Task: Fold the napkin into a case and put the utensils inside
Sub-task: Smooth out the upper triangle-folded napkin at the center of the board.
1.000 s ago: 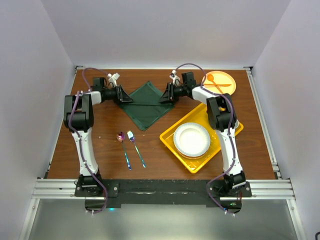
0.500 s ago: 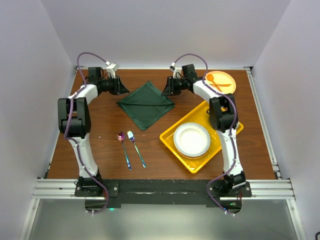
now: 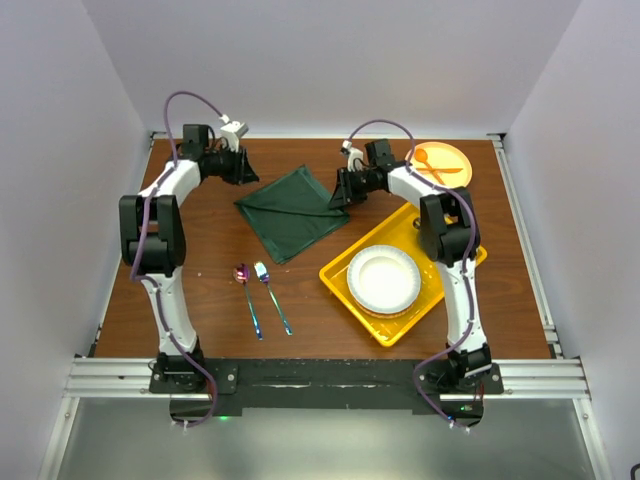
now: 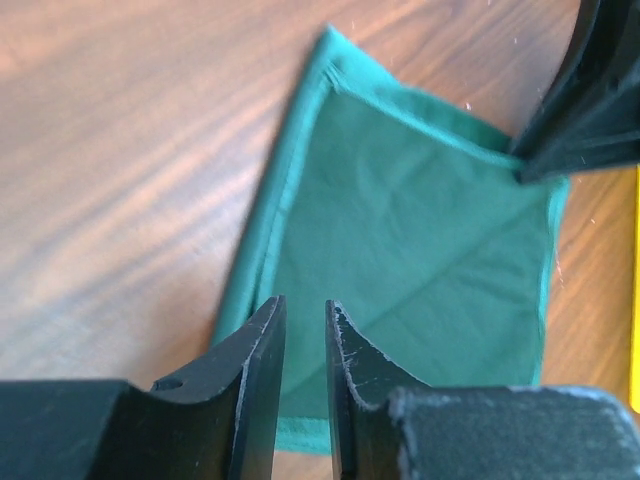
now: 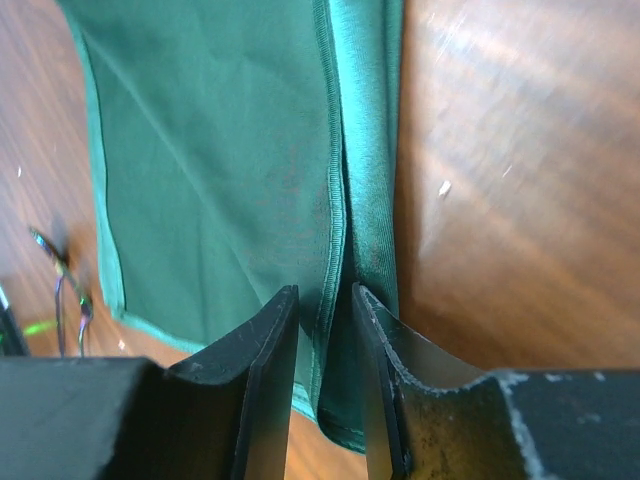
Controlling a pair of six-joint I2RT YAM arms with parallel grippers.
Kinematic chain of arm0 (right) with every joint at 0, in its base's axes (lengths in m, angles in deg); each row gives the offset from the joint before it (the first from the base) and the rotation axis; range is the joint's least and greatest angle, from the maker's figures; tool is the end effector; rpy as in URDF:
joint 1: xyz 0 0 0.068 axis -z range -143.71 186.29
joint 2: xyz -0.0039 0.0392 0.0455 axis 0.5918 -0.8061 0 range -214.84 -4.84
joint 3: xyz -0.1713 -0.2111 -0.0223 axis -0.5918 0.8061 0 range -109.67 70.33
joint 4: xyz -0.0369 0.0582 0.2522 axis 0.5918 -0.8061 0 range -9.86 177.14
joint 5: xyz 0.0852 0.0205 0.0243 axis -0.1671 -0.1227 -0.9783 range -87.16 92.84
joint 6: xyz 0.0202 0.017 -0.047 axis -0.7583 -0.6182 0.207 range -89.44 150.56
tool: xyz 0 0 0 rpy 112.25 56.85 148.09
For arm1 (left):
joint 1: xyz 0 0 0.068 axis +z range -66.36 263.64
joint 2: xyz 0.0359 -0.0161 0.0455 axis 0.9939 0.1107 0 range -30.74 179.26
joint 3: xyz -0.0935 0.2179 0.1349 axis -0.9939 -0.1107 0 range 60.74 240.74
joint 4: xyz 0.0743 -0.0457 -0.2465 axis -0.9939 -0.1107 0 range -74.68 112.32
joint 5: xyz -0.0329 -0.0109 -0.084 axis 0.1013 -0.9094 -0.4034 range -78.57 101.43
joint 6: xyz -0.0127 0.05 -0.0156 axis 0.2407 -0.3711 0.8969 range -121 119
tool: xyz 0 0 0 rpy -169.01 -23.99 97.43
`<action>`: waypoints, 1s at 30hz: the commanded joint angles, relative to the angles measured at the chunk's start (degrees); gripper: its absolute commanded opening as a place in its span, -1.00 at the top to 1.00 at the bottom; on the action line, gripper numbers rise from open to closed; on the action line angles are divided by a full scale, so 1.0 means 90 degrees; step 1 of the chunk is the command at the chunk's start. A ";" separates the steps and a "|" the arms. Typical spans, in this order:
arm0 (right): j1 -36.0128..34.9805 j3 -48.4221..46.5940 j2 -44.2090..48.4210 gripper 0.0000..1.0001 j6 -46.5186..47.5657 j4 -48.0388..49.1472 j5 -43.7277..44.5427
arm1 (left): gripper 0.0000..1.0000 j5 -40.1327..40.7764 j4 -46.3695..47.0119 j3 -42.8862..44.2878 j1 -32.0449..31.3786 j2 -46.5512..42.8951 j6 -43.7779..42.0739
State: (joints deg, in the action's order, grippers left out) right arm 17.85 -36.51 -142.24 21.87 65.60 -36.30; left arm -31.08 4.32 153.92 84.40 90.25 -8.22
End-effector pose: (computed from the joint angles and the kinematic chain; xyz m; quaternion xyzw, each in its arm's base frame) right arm 0.4846 0.1851 0.1391 -0.1841 0.8787 0.3797 0.2233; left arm 0.4707 -0.0179 0.2067 0.1848 0.8545 -0.3107 0.3731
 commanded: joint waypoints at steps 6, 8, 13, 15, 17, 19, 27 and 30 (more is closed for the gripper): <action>-0.0119 0.0855 0.0618 0.36 0.1245 -0.1336 0.0032 | 0.21 0.0211 -0.0061 0.1304 -0.0805 0.0745 -0.0681; -0.0139 0.0876 0.0706 0.30 0.1385 -0.1444 -0.0182 | 0.14 0.0259 -0.0012 0.1500 -0.0923 0.1038 -0.0779; -0.0129 0.0389 0.0931 0.07 0.1415 -0.1591 -0.0876 | 0.09 0.0093 0.0387 0.1891 -0.1138 0.1575 -0.0751; -0.0120 0.0174 0.0999 -0.08 0.1347 -0.1446 -0.1032 | 0.09 0.0026 0.0544 0.1989 -0.1148 0.1683 -0.0682; -0.0100 0.0114 0.1116 -0.15 0.1201 -0.1144 -0.1042 | 0.08 -0.0004 0.0798 0.2019 -0.1148 0.1820 -0.0546; -0.0071 0.0056 0.1107 -0.23 0.0772 -0.0470 -0.0906 | 0.08 -0.0033 0.0954 0.2097 -0.1158 0.1937 -0.0438; 0.0046 -0.1262 0.0014 -0.43 -0.0147 0.0752 -0.0301 | 0.15 -0.0414 0.0955 0.2390 -0.1158 0.2318 -0.0233; 0.0037 -0.1526 -0.0328 -0.54 -0.0401 0.1191 -0.0183 | 0.23 -0.0512 0.1023 0.2400 -0.1178 0.2406 -0.0087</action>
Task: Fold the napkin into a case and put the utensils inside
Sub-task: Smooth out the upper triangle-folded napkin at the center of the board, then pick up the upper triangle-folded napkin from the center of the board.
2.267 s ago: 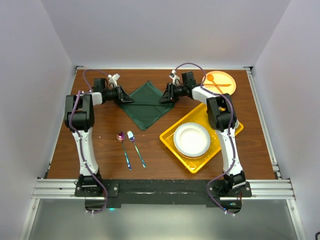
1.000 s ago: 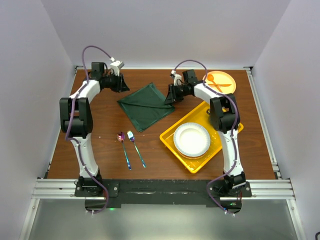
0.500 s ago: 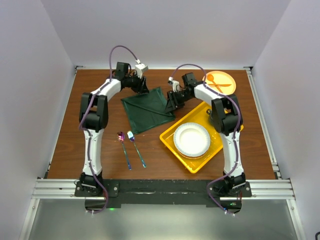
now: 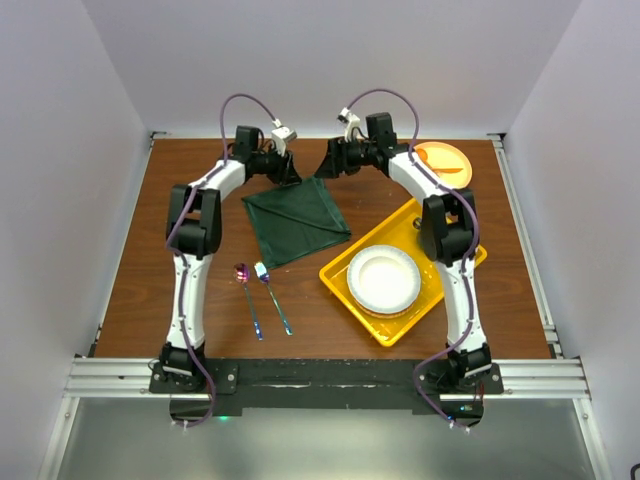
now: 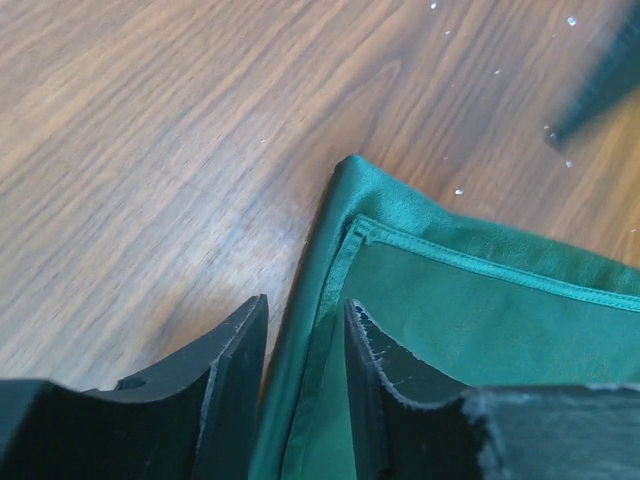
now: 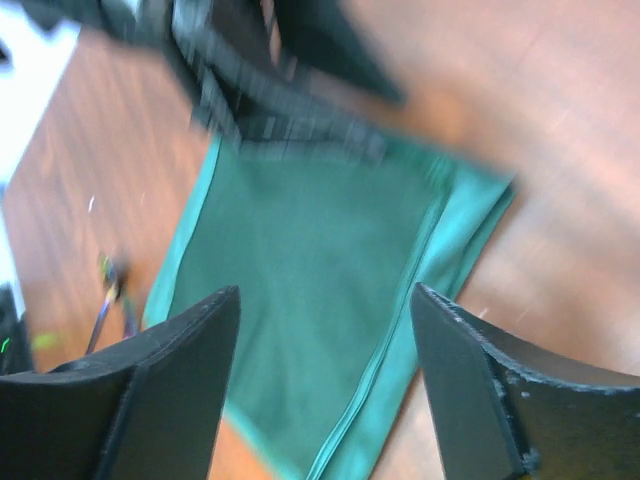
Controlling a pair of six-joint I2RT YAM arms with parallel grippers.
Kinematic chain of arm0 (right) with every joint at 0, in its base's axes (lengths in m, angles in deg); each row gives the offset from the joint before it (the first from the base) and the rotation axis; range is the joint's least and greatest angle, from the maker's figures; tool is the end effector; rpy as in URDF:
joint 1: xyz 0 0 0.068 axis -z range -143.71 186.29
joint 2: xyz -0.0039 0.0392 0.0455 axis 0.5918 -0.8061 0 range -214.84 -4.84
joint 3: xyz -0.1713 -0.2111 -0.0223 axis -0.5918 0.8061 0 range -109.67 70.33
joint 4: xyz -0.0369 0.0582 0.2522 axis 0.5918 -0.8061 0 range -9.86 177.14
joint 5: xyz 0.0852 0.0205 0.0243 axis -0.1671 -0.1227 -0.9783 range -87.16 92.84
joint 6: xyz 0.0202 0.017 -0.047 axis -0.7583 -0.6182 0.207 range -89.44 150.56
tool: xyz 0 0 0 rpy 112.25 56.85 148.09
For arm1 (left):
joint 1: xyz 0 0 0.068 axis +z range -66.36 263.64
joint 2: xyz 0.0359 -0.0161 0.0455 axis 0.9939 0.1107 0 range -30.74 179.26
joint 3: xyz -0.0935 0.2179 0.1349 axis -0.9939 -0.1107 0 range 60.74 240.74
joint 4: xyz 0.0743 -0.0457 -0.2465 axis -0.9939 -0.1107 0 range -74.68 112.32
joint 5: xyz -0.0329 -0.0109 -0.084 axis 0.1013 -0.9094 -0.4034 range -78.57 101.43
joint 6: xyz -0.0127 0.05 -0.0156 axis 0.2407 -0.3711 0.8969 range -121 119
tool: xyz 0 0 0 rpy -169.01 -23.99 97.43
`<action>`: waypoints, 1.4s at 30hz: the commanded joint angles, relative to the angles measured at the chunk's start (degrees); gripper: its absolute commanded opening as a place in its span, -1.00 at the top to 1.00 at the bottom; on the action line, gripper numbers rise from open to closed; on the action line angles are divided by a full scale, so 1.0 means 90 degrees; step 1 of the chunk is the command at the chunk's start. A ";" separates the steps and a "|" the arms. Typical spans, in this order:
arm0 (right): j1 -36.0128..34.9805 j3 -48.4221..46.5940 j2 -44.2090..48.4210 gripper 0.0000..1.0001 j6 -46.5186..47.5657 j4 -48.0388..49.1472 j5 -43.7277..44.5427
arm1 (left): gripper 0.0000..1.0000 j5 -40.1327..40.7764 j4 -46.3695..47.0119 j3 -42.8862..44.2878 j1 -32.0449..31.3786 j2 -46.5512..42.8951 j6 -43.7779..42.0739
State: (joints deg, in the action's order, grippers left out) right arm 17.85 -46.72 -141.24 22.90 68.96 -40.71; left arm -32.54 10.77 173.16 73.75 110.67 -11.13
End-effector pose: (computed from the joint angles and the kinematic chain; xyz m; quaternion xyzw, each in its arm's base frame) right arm 0.5059 0.1944 0.2102 -0.2415 0.8139 0.4168 0.3249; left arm 0.5330 -0.1181 0.1472 0.3007 0.8022 -0.3392 0.3887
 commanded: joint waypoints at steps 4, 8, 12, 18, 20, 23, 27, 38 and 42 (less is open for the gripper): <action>0.0056 -0.0625 -0.0733 -0.57 -0.0633 0.1131 0.0590 | 0.30 -0.0427 0.0200 0.0321 -0.0053 0.0206 0.0179; 0.0056 -0.0676 -0.0929 -0.57 -0.0750 0.1169 0.0552 | 0.38 -0.0437 -0.0015 0.0389 -0.0102 0.0255 0.0100; 0.0066 -0.0656 -0.1104 -0.57 -0.0916 0.1238 0.0513 | 0.62 -0.0418 -0.0161 0.0507 -0.0112 0.0343 0.0139; 0.0066 -0.0792 -0.1348 -0.58 -0.1072 0.1375 0.0240 | 1.00 -0.0447 0.0072 0.0215 -0.0170 -0.0027 -0.0358; 0.0076 -0.0948 -0.1475 -0.58 -0.1141 0.1355 0.0142 | 1.00 -0.0437 0.0305 -0.0078 -0.0190 -0.0251 -0.0563; 0.0066 -0.1066 -0.1602 -0.54 -0.1268 0.1355 -0.0072 | 1.00 -0.0389 0.0385 -0.0313 -0.0249 -0.0466 -0.0933; 0.0066 -0.0988 -0.1641 -0.42 -0.1375 0.1385 -0.0356 | 1.00 -0.0301 0.0502 -0.0576 -0.0336 -0.0711 -0.1276; 0.0076 -0.0920 -0.1749 0.05 -0.1580 0.1492 -0.0835 | 1.00 -0.0271 0.0834 -0.1114 -0.0356 -0.1082 -0.1540; 0.0066 -0.0939 -0.1798 0.11 -0.1658 0.1463 -0.1030 | 1.00 -0.0271 0.1010 -0.1299 -0.0356 -0.1190 -0.1550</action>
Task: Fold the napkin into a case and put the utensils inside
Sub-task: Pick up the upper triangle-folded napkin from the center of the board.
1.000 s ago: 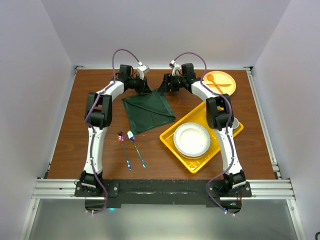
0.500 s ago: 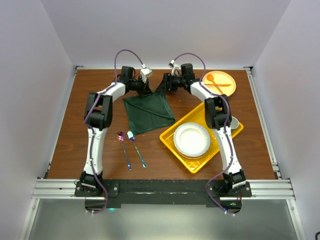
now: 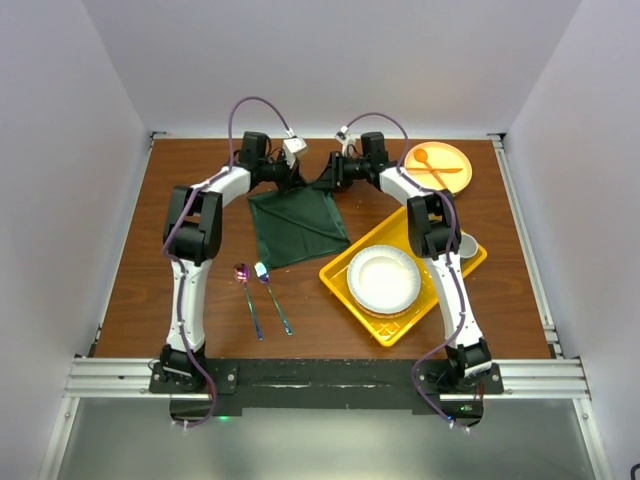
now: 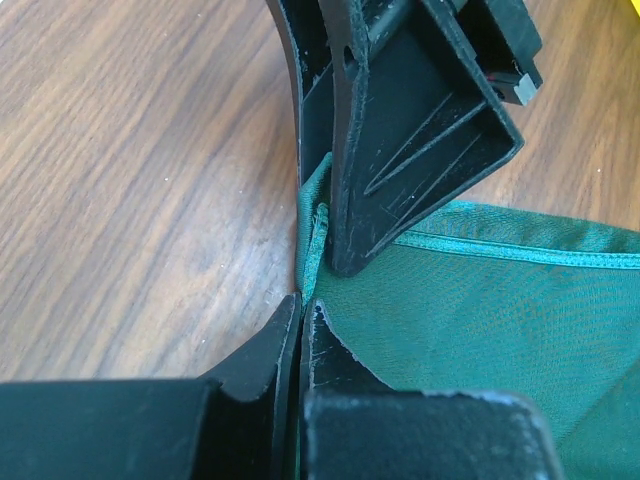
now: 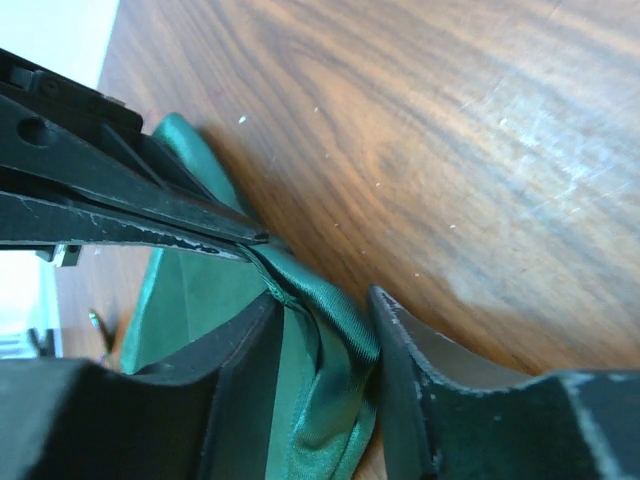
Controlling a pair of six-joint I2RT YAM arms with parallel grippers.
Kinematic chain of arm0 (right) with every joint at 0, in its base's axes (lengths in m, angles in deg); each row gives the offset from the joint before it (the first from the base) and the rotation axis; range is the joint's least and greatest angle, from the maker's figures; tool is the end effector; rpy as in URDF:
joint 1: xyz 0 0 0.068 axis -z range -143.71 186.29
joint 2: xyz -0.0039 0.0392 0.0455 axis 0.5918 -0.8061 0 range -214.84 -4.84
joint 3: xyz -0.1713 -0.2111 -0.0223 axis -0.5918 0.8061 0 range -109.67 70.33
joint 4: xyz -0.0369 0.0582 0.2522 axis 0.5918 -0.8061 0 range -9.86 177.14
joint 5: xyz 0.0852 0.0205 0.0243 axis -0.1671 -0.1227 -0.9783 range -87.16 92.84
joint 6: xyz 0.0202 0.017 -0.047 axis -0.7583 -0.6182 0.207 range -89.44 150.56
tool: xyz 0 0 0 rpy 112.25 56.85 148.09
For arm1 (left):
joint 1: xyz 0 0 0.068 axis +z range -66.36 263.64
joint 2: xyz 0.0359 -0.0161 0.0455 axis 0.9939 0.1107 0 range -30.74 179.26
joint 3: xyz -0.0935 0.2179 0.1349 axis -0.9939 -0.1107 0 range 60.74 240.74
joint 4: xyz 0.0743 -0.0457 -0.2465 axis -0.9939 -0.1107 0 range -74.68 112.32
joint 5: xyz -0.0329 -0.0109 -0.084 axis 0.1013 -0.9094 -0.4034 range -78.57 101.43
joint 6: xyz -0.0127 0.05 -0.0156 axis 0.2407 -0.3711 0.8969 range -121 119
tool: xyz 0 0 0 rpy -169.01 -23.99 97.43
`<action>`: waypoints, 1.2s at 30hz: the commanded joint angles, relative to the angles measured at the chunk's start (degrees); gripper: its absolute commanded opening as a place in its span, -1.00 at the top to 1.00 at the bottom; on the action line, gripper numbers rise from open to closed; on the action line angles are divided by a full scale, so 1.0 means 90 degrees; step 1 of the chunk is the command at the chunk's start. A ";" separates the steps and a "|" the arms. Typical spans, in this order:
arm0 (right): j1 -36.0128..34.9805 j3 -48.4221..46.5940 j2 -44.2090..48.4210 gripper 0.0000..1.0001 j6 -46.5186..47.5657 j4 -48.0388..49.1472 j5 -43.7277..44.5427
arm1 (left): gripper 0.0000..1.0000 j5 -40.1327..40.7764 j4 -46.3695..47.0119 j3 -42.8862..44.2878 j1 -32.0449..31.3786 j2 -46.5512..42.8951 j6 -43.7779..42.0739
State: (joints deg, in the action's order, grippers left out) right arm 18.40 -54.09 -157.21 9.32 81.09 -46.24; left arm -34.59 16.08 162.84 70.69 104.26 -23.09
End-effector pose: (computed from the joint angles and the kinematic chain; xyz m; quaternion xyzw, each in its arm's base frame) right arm 0.5429 0.2034 0.1197 -0.1714 0.8085 0.4885 0.2797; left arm 0.5024 -0.1419 0.1552 0.4103 0.7421 -0.3204 0.4221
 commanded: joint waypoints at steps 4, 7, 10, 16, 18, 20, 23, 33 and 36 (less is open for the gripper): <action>0.0005 -0.0131 -0.0042 -0.01 -0.0209 0.0056 -0.0465 | 1.00 -0.0111 0.0498 -0.0222 -0.0016 -0.0537 -0.0290; 0.0005 -0.0160 -0.0052 0.24 -0.0219 0.0047 -0.0484 | 1.00 -0.0121 0.0459 -0.0232 -0.0016 -0.0537 -0.0329; 0.0015 -0.0160 -0.0013 0.66 -0.0170 0.0056 -0.0484 | 1.00 -0.0072 0.0449 -0.0251 -0.0016 -0.0537 -0.0329; -0.0004 -0.0189 0.0075 1.00 -0.0034 0.0095 -0.0416 | 0.37 0.0103 0.0313 -0.0242 0.0023 -0.0693 -0.0114; -0.0005 -0.0141 0.0182 1.00 0.0170 0.0105 -0.0416 | 0.04 0.0055 0.0041 -0.0271 0.0198 -0.0829 -0.0114; -0.0034 -0.0024 0.0328 1.00 0.0434 0.0105 -0.0445 | -0.08 -0.0120 -0.0155 -0.0339 0.0538 -0.1064 -0.0134; -0.0082 0.0113 0.0465 1.00 0.0640 0.0154 -0.0523 | -0.29 -0.0490 -0.0993 -0.0136 0.1065 -0.1201 -0.0503; -0.0102 0.0484 0.1022 1.00 0.1363 0.0222 -0.0728 | -0.41 -0.0785 -0.3671 0.0618 0.1419 -0.0694 -0.2360; -0.0102 0.0602 0.1217 1.00 0.1539 0.0271 -0.0845 | -0.47 -0.0883 -0.3691 0.0627 0.1419 -0.0557 -0.2341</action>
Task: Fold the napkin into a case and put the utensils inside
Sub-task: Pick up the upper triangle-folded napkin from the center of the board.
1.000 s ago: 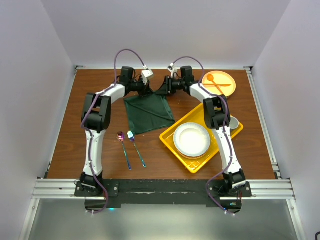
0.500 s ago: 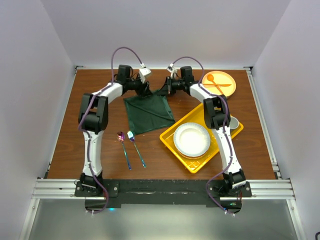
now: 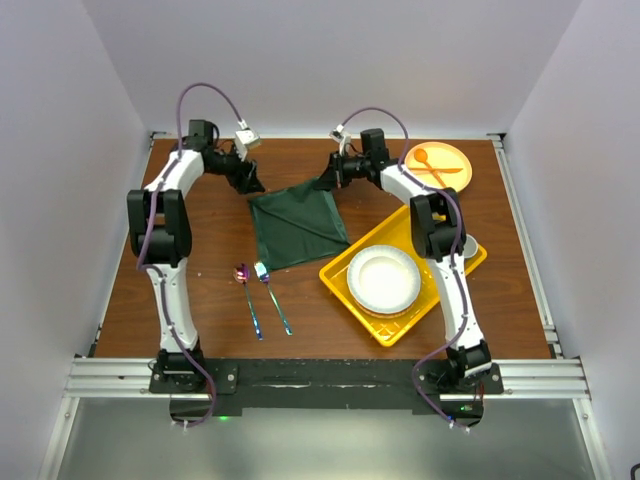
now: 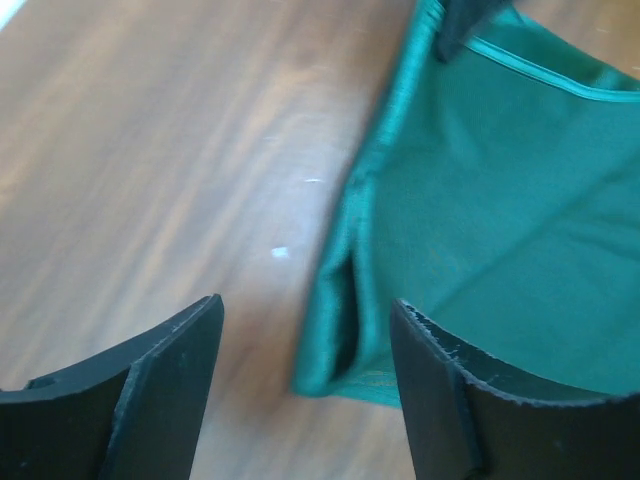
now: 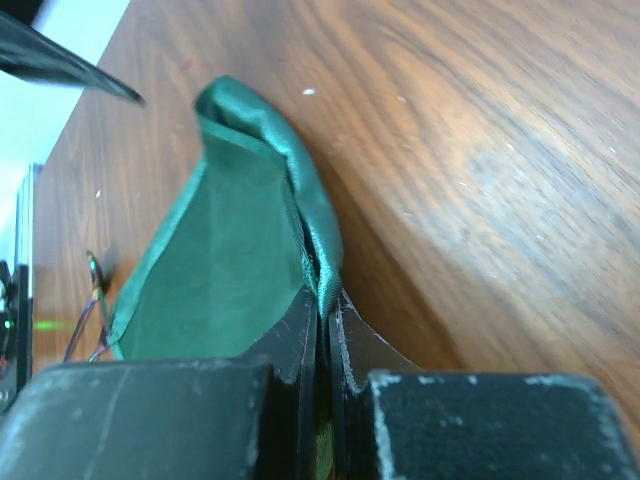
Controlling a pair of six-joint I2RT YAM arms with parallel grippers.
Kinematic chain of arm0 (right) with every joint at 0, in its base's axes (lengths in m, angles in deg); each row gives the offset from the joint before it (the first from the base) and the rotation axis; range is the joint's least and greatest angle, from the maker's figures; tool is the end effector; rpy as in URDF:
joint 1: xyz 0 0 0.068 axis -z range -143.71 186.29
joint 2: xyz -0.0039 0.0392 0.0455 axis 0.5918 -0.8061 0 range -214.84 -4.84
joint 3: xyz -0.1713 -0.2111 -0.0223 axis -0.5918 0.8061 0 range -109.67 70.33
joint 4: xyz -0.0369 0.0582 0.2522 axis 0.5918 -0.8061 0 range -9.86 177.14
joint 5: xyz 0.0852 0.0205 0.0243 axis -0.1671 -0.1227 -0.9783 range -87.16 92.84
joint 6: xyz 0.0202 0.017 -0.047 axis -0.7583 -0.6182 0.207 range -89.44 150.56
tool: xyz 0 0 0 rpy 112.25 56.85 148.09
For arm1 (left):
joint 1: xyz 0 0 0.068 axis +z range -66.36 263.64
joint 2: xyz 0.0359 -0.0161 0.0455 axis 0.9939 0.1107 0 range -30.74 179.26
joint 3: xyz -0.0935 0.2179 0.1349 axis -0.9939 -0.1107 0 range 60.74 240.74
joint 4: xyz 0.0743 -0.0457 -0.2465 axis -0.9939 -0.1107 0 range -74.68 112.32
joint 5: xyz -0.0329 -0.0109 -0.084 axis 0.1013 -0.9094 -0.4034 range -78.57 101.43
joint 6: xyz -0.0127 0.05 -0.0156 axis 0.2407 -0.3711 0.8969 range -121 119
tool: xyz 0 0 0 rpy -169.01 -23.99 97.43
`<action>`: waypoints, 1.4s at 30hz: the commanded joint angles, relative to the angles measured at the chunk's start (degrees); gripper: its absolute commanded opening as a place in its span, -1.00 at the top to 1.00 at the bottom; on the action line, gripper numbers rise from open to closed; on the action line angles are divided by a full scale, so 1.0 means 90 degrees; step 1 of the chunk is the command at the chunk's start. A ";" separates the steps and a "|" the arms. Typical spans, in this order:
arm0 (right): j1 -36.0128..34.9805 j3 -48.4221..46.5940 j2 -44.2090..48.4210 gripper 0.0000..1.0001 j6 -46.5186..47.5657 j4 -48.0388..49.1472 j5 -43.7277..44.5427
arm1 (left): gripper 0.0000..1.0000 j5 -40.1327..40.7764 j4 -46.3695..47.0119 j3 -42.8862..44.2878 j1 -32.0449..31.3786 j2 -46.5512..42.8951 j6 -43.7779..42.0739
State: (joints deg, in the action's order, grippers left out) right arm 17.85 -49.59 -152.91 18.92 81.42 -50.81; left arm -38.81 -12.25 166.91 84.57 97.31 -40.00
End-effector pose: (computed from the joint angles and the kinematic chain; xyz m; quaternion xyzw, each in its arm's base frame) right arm 0.5292 0.2065 0.1375 -0.2586 0.7735 0.4934 0.3023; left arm 0.4862 -0.0196 0.2052 0.3986 0.7795 -0.2928 0.3844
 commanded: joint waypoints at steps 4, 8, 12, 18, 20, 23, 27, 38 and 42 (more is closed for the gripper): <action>-0.0071 0.0286 0.0885 1.00 0.0677 0.0264 -0.0504 | -0.50 -0.0404 -0.0515 0.0351 -0.0123 0.0450 -0.0461; -0.0100 0.0404 0.1003 1.00 0.0795 0.0293 -0.0670 | -0.50 -0.0326 -0.0291 0.0469 -0.0123 0.0694 -0.0285; -0.0119 0.0482 0.1091 1.00 0.0912 0.0293 -0.0777 | -0.47 -0.0394 -0.0192 0.0518 -0.0123 0.0821 -0.0343; -0.0129 0.0492 0.1208 1.00 0.1000 0.0303 -0.0982 | -0.40 -0.0502 -0.0251 0.0528 -0.0123 0.0958 -0.0588; -0.0158 0.0492 0.1276 1.00 0.1088 0.0274 -0.1090 | -0.40 -0.0531 -0.0134 0.0489 -0.0123 0.0919 -0.0627; -0.0198 0.0531 0.1364 1.00 0.1244 0.0186 -0.1216 | -0.43 -0.0619 0.0188 0.0235 -0.0123 0.0763 -0.0676; -0.0237 0.0599 0.1501 1.00 0.1644 0.0030 -0.1324 | -0.44 -0.0687 0.0588 -0.0097 -0.0123 0.0626 -0.0686; -0.0266 0.0629 0.1628 1.00 0.2035 -0.0293 -0.1442 | -0.20 -0.0961 -0.0240 0.0234 -0.0123 0.0841 -0.1651; -0.0266 0.0590 0.1628 1.00 0.2035 -0.0283 -0.1471 | 0.18 -0.0990 -0.0447 0.0098 -0.0103 0.0685 -0.2023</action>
State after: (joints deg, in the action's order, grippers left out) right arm 15.58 -43.88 -142.29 35.46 78.73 -61.76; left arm -44.82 -13.47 166.62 83.24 105.33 -51.92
